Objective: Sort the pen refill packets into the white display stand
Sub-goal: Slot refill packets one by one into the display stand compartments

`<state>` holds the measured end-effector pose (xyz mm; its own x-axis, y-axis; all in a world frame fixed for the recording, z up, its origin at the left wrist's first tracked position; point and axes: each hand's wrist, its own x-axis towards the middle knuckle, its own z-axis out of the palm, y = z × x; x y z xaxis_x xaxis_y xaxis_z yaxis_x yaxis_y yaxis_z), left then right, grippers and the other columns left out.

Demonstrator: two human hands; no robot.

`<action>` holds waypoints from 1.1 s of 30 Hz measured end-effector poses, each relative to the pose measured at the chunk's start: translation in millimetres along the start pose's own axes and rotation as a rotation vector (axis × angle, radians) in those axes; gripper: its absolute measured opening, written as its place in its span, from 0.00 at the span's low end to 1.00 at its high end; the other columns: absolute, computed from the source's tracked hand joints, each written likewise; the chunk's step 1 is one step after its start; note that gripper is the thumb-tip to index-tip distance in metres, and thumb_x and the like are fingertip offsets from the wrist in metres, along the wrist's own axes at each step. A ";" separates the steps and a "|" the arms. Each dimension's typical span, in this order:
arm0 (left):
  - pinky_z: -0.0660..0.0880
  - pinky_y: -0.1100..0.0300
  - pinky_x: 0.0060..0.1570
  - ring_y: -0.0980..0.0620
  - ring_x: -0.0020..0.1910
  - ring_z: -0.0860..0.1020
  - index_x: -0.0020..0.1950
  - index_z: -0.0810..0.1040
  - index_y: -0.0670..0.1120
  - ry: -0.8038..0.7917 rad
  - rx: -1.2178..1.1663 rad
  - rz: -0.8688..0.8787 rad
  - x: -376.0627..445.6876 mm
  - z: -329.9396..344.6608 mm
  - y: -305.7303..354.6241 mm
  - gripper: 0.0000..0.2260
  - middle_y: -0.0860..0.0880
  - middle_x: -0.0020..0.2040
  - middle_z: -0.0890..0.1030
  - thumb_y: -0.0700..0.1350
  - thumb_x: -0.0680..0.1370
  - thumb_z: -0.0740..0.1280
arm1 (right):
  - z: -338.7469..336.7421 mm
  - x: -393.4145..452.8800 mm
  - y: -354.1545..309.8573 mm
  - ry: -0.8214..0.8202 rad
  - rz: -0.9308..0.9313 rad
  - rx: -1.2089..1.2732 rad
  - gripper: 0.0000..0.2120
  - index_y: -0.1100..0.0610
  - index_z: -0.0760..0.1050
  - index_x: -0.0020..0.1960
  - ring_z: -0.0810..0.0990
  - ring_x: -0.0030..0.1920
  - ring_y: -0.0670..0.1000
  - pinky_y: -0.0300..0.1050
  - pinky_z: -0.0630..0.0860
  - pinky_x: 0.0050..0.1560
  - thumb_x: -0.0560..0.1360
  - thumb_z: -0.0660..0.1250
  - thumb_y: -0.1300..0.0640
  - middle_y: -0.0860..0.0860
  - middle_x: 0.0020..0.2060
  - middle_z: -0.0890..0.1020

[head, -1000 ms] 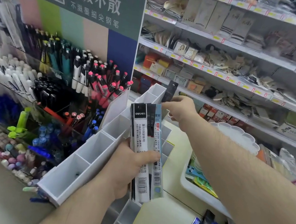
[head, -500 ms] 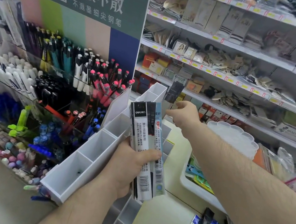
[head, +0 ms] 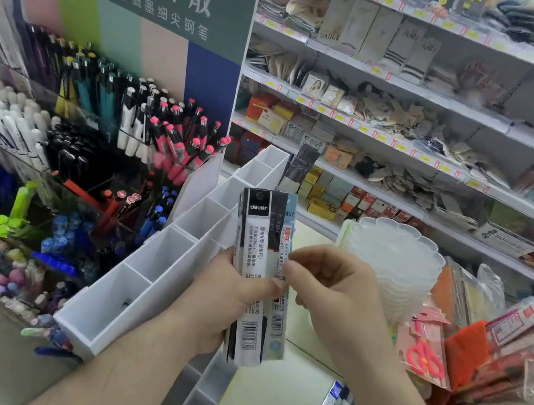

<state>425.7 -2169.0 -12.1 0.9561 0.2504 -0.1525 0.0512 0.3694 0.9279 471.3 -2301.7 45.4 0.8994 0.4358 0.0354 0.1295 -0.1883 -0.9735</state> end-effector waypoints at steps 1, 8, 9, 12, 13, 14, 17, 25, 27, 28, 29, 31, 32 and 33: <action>0.80 0.47 0.47 0.41 0.48 0.84 0.54 0.80 0.42 -0.024 0.010 -0.009 0.0 0.3 -0.8 0.18 0.39 0.47 0.85 0.38 0.65 0.73 | 2.3 -0.6 3.6 0.005 -0.007 -0.041 0.05 0.55 0.82 0.42 0.78 0.32 0.45 0.39 0.76 0.34 0.73 0.74 0.64 0.51 0.33 0.83; 0.82 0.50 0.48 0.41 0.51 0.84 0.59 0.79 0.41 -0.167 0.116 -0.048 -4.4 0.8 -2.1 0.21 0.40 0.51 0.85 0.36 0.66 0.74 | 9.2 -2.1 17.3 0.111 0.139 -0.235 0.15 0.53 0.76 0.42 0.75 0.31 0.45 0.42 0.73 0.34 0.64 0.81 0.50 0.47 0.30 0.79; 0.81 0.51 0.46 0.42 0.50 0.84 0.60 0.79 0.39 -0.186 0.130 -0.051 -5.1 0.9 -2.6 0.21 0.40 0.50 0.85 0.35 0.67 0.74 | 9.8 -2.6 18.2 0.103 0.156 -0.226 0.15 0.53 0.76 0.41 0.75 0.30 0.45 0.42 0.73 0.33 0.65 0.81 0.51 0.46 0.29 0.78; 0.79 0.55 0.41 0.44 0.43 0.83 0.57 0.77 0.36 -0.217 0.119 -0.065 -7.9 2.1 -1.4 0.19 0.40 0.43 0.83 0.33 0.66 0.71 | 11.4 -5.4 17.5 0.053 0.157 -0.102 0.11 0.56 0.75 0.38 0.73 0.28 0.45 0.38 0.70 0.28 0.70 0.78 0.57 0.48 0.28 0.77; 0.79 0.55 0.40 0.45 0.42 0.82 0.57 0.77 0.35 -0.229 0.105 -0.070 -8.6 2.6 -0.7 0.19 0.40 0.42 0.83 0.33 0.66 0.71 | 11.0 -6.1 17.1 0.041 0.158 -0.036 0.11 0.58 0.75 0.37 0.72 0.27 0.46 0.37 0.69 0.27 0.72 0.76 0.60 0.51 0.29 0.78; 0.79 0.55 0.41 0.44 0.42 0.82 0.56 0.78 0.35 -0.237 0.086 -0.076 -9.3 2.8 0.4 0.19 0.39 0.42 0.83 0.32 0.66 0.71 | 9.7 -6.6 16.8 0.030 0.164 0.033 0.10 0.59 0.75 0.37 0.72 0.26 0.46 0.38 0.68 0.26 0.73 0.75 0.61 0.52 0.29 0.77; 0.80 0.53 0.44 0.43 0.44 0.83 0.58 0.78 0.37 -0.270 0.015 -0.081 -9.8 1.9 2.0 0.22 0.38 0.45 0.83 0.36 0.65 0.74 | 1.3 -9.1 16.4 0.008 0.202 0.204 0.09 0.60 0.73 0.39 0.71 0.25 0.47 0.39 0.69 0.26 0.76 0.71 0.63 0.53 0.28 0.76; 0.81 0.48 0.44 0.40 0.46 0.84 0.58 0.80 0.40 -0.202 -0.029 -0.101 -8.4 0.4 -0.4 0.21 0.36 0.51 0.84 0.37 0.64 0.73 | -4.0 -16.1 19.1 0.102 0.207 0.256 0.05 0.59 0.76 0.44 0.75 0.28 0.45 0.41 0.71 0.29 0.78 0.68 0.61 0.50 0.32 0.79; 0.81 0.49 0.42 0.41 0.45 0.84 0.56 0.80 0.41 -0.200 0.002 -0.091 -8.7 0.7 -1.0 0.19 0.38 0.47 0.84 0.36 0.65 0.71 | -2.8 -18.5 18.4 0.112 0.170 0.190 0.03 0.58 0.79 0.47 0.74 0.27 0.43 0.37 0.70 0.27 0.75 0.73 0.60 0.47 0.32 0.80; 0.81 0.50 0.42 0.42 0.45 0.84 0.57 0.80 0.40 -0.206 0.012 -0.088 -9.3 1.2 -0.8 0.20 0.38 0.47 0.84 0.36 0.65 0.71 | -2.6 -18.7 19.2 0.115 0.157 0.186 0.03 0.58 0.80 0.47 0.73 0.26 0.42 0.35 0.69 0.26 0.74 0.73 0.61 0.46 0.31 0.81; 0.81 0.50 0.42 0.41 0.46 0.84 0.58 0.79 0.39 -0.213 0.017 -0.088 -9.3 1.5 -0.9 0.21 0.37 0.48 0.84 0.36 0.65 0.71 | -2.3 -18.8 19.2 0.113 0.152 0.192 0.02 0.59 0.81 0.47 0.74 0.26 0.41 0.34 0.68 0.26 0.74 0.73 0.63 0.46 0.31 0.82; 0.82 0.51 0.44 0.41 0.47 0.84 0.60 0.78 0.38 -0.224 0.009 -0.089 -9.7 2.1 -0.7 0.23 0.36 0.51 0.84 0.35 0.65 0.71 | -1.9 -18.9 18.4 0.102 0.164 0.222 0.02 0.58 0.81 0.47 0.77 0.30 0.44 0.37 0.70 0.28 0.75 0.71 0.63 0.49 0.36 0.85; 0.82 0.51 0.45 0.41 0.48 0.84 0.60 0.78 0.38 -0.223 -0.001 -0.088 -9.6 1.7 -1.1 0.23 0.37 0.52 0.84 0.35 0.65 0.71 | -2.3 -18.7 18.8 0.091 0.179 0.260 0.03 0.58 0.81 0.47 0.80 0.33 0.47 0.39 0.72 0.30 0.76 0.70 0.64 0.51 0.38 0.86; 0.82 0.51 0.47 0.41 0.49 0.84 0.61 0.78 0.39 -0.221 -0.008 -0.087 -9.5 1.5 -1.3 0.23 0.37 0.53 0.84 0.35 0.65 0.71 | -2.5 -18.3 18.6 0.078 0.202 0.320 0.04 0.59 0.81 0.48 0.82 0.36 0.50 0.40 0.75 0.33 0.77 0.68 0.65 0.52 0.40 0.87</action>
<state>417.0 -2173.1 -11.3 0.9881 0.0158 -0.1530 0.1350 0.3881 0.9117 458.2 -2315.3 27.2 0.9243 0.3471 -0.1589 -0.1789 0.0260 -0.9835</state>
